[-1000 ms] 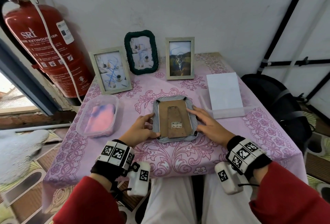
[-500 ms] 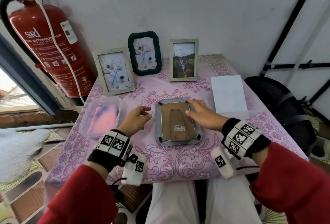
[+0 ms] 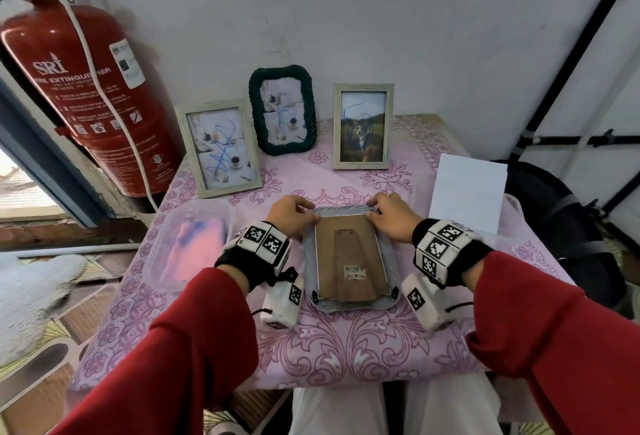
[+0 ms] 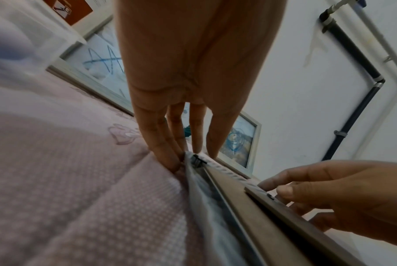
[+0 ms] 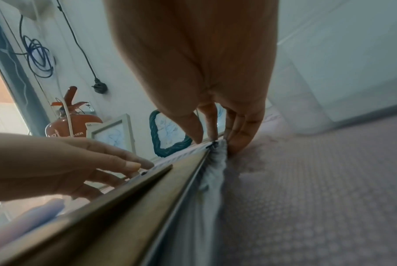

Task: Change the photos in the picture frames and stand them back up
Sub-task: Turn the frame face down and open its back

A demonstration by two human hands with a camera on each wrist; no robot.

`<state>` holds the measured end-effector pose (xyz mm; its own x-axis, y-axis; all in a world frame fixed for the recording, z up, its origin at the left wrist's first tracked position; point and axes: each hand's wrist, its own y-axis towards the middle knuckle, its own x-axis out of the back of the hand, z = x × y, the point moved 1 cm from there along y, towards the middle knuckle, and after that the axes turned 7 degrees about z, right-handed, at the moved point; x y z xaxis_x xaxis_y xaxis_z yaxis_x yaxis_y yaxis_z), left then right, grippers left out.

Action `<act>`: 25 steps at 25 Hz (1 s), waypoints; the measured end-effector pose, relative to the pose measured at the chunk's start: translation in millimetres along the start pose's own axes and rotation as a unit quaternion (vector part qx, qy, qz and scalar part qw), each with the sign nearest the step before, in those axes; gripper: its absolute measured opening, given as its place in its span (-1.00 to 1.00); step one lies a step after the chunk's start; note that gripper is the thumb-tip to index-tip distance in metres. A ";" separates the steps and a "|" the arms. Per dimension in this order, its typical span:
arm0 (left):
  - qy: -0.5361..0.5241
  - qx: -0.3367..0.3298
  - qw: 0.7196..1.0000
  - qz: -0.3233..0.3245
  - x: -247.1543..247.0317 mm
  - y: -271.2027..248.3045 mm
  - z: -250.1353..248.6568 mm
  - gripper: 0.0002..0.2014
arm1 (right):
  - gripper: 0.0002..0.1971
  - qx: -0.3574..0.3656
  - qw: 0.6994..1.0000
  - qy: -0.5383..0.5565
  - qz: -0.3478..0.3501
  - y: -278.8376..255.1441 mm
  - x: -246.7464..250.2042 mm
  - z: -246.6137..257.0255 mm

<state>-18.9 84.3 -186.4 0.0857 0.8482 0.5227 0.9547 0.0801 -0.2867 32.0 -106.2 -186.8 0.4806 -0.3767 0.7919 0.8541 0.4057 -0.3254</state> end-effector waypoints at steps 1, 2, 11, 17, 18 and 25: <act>-0.002 0.000 1.000 -0.003 -0.3 2.6 0.1 -0.68 | -0.65 0.004 1.000 0.003 -0.003 1.0 -0.4 -1.2; -0.002 -0.001 1.000 -0.010 -0.5 4.1 1.0 -0.72 | -0.67 0.008 1.000 0.003 -0.006 1.4 -1.2 -2.1; -0.034 0.016 0.999 -0.020 1.6 12.0 9.9 -0.92 | -0.74 0.031 0.999 0.039 -0.010 5.0 -3.4 -6.2; -0.040 0.017 0.999 0.005 4.8 12.4 10.5 -0.82 | -0.79 0.053 0.998 0.034 0.006 5.6 0.2 -8.0; -0.034 0.015 0.999 0.011 5.8 12.3 10.6 -0.81 | -0.80 0.058 0.998 0.034 0.008 5.0 0.7 -8.8; -0.018 -0.015 0.999 0.040 9.2 11.6 14.0 -0.76 | -0.80 0.066 0.997 0.015 0.030 5.5 -0.2 -12.3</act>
<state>-11.0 100.4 -196.2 0.1524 0.8692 0.4705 0.9536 -0.0042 -0.3010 39.0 -114.1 -195.1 0.5379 -0.3714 0.7568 0.7907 0.5337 -0.3000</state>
